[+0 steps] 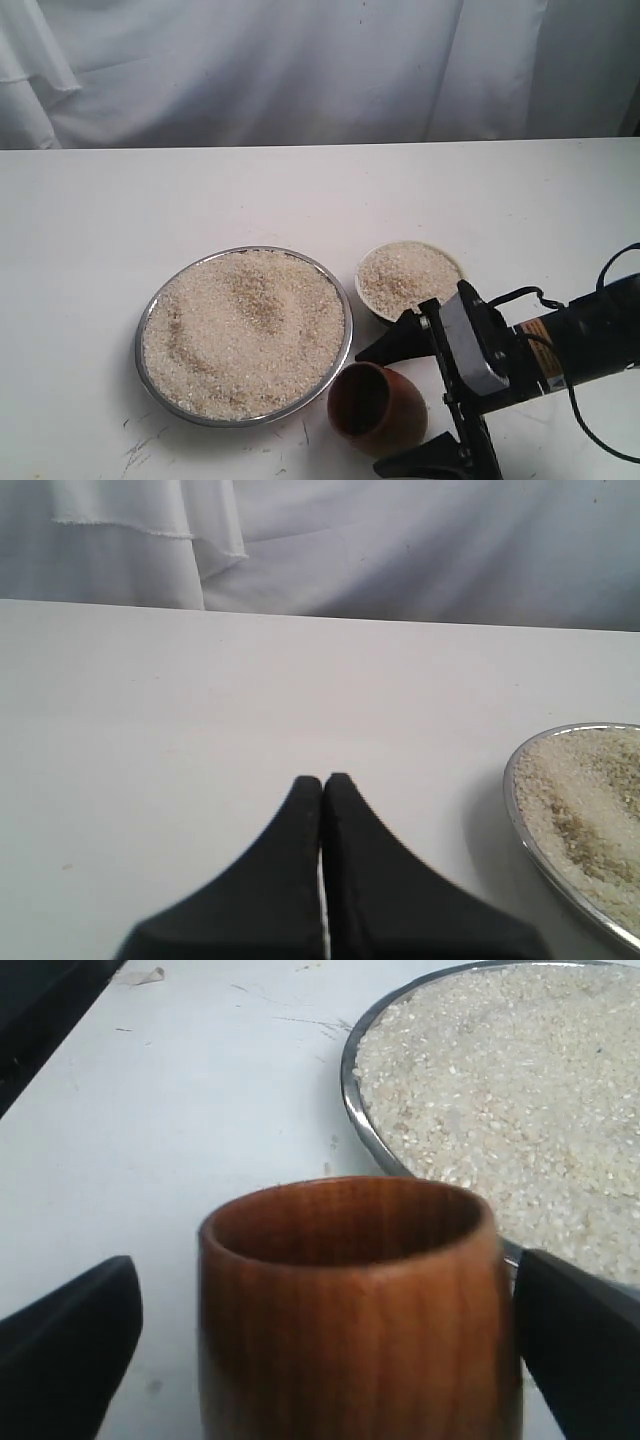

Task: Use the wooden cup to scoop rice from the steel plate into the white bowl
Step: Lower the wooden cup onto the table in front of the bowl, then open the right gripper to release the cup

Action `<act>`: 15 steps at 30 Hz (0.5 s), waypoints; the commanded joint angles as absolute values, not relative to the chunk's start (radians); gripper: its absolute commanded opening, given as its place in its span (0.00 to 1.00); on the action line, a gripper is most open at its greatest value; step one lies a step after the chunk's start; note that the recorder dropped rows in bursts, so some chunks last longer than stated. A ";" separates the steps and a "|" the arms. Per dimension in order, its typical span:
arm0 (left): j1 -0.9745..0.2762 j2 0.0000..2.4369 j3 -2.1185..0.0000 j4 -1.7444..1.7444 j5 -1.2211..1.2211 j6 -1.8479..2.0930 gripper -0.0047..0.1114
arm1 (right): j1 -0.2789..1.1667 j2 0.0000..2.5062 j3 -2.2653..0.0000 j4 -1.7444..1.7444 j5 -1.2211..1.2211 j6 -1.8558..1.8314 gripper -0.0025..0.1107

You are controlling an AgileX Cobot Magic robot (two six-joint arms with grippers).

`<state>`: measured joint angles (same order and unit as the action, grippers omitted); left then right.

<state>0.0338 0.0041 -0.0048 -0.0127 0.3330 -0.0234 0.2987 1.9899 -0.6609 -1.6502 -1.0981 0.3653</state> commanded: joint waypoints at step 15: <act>0.031 0.000 0.000 -0.012 0.319 -0.024 0.04 | 0.297 1.891 -0.698 -1.630 -1.164 0.354 0.83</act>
<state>0.0338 0.0041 -0.0048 -0.0127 0.3330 -0.0234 0.2987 1.9498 -0.6927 -1.6516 -1.1328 0.3690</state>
